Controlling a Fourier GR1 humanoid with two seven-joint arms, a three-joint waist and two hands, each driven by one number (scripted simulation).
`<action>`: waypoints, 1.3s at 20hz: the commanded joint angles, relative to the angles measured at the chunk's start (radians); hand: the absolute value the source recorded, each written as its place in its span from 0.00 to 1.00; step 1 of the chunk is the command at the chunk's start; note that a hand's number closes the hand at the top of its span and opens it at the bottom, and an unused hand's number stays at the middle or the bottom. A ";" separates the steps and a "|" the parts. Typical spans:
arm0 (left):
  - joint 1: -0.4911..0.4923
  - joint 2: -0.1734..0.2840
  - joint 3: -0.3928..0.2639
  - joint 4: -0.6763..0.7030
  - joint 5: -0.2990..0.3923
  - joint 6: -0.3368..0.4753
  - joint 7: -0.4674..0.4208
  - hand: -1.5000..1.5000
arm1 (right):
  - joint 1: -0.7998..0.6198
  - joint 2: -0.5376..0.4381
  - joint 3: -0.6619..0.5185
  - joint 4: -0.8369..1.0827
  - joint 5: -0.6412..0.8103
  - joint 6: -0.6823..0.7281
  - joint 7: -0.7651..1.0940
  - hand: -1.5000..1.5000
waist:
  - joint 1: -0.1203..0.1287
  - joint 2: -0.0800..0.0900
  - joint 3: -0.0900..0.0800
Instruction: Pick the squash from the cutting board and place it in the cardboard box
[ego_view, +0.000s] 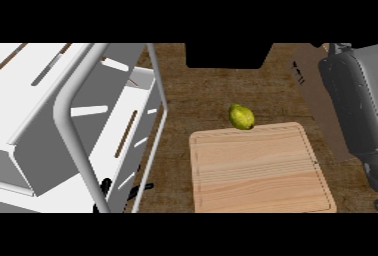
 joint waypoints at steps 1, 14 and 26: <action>-0.120 0.071 0.243 0.063 -0.003 0.171 0.041 0.50 | 0.006 -0.049 -0.060 0.026 -0.003 -0.021 0.028 1.00 | -0.007 0.005 0.016; -0.099 0.064 0.208 0.060 -0.015 0.194 0.014 0.50 | 0.182 -0.167 -0.187 0.163 -0.041 -0.165 -0.171 1.00 | -0.002 0.017 0.019; -0.127 0.067 0.201 0.068 0.002 0.186 0.007 0.50 | 0.200 -0.115 -0.382 0.192 -0.266 -0.416 -0.367 0.00 | 0.019 0.017 0.022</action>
